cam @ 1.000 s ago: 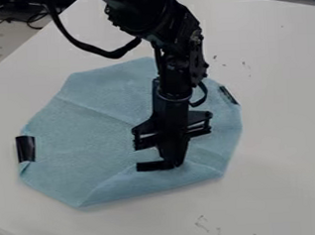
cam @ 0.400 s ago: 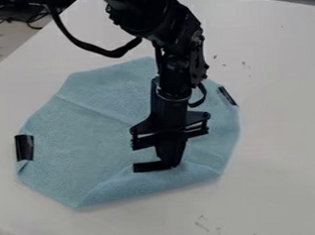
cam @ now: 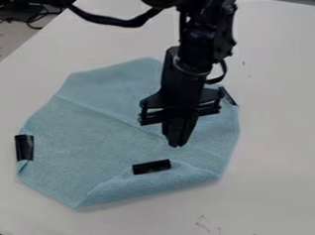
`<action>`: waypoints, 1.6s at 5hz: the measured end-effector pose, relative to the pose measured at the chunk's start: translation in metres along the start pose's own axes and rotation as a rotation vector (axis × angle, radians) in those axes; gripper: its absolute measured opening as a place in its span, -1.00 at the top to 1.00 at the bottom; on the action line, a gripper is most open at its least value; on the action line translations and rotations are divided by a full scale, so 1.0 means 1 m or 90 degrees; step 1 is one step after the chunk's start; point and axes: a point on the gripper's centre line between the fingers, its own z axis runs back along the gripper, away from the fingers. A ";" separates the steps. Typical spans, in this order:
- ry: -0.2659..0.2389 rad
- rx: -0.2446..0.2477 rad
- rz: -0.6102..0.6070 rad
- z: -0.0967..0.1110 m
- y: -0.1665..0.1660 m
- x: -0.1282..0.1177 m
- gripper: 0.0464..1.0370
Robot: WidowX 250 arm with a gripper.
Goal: Fold the cloth bottom left
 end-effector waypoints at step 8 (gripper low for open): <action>0.008 -0.116 0.044 -0.055 -0.011 0.013 -0.93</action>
